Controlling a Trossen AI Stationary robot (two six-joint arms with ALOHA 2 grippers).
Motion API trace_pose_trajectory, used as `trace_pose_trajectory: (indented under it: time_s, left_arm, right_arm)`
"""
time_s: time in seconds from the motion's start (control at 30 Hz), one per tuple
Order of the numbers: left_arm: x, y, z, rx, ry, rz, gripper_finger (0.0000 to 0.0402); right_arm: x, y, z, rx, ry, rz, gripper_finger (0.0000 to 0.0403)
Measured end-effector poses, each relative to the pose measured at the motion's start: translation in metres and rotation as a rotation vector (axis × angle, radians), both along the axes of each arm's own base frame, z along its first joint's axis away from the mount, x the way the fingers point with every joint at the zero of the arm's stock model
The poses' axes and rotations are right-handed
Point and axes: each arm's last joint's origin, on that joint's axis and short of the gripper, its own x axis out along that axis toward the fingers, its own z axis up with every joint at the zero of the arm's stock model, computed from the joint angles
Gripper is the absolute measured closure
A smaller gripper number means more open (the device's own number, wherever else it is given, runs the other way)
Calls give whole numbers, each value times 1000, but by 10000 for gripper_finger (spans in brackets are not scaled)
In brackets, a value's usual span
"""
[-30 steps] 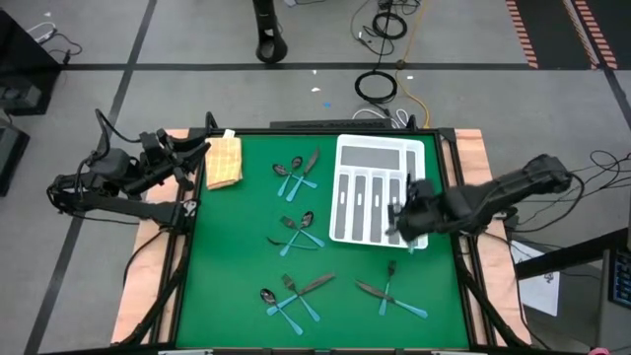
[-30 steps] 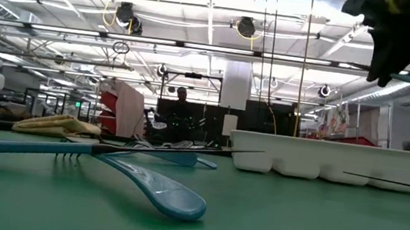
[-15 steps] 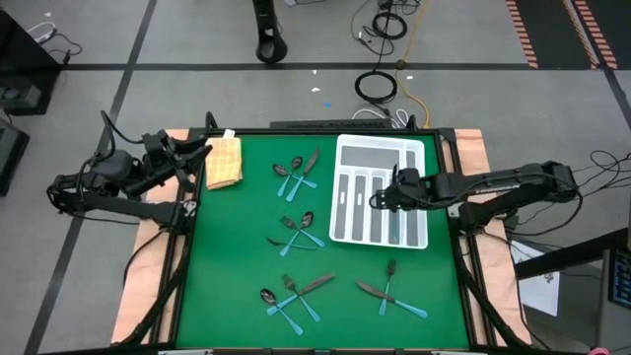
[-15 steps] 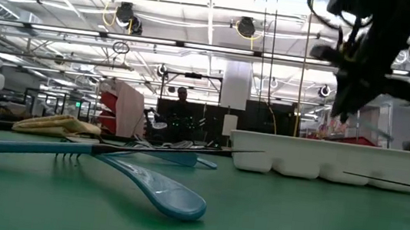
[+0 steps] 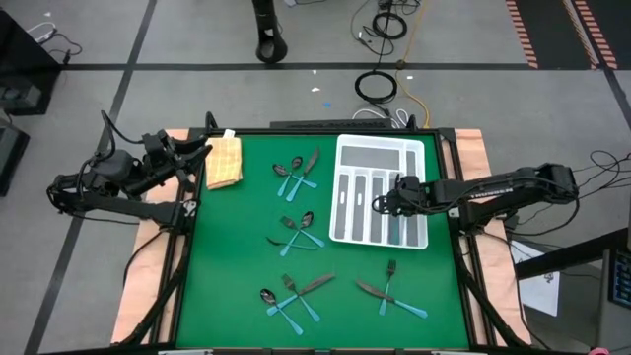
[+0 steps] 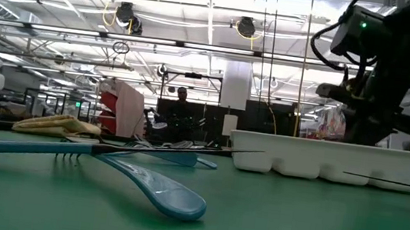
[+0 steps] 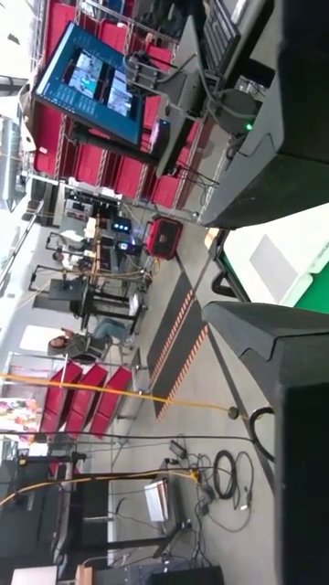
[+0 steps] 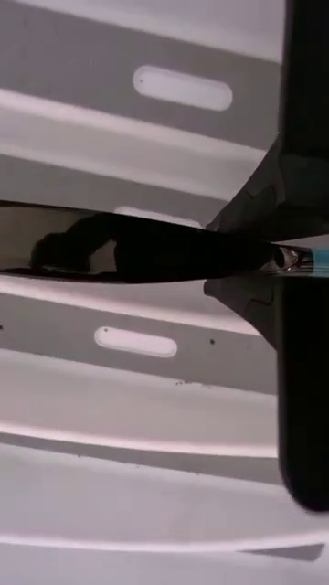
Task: Sort silverware
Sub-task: Put the blue table knife into the silverware tray, then put the blue table knife into the silverware tray with the other blue table knife
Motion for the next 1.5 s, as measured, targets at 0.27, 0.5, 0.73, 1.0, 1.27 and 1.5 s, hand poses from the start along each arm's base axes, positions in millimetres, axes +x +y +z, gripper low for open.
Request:
trace_pose_trajectory:
  time_s: [0.27, 0.5, 0.73, 1.0, 1.27, 1.5]
  left_arm:
    - [0, 0, 0, -2, -1, 0, 256]
    - [0, 0, 0, -2, -1, 0, 256]
    - [0, 0, 0, -2, -1, 0, 256]
    - [0, 0, 0, -1, 0, 0, 256]
    - [0, 0, 0, -6, 0, 7, 256]
    - [0, 0, -1, -8, 1, 8, 256]
  right_arm:
    - [1, 1, 0, 20, 2, 69, 229]
    - [4, 1, 12, -6, -27, 153, 156]
    - [18, 4, 100, -175, -292, 453, 166]
    - [66, 3, 148, -370, -280, 736, 183]
    - [162, -57, 151, -455, -58, 815, 188]
    - [217, -116, 133, -351, -61, 547, 188]
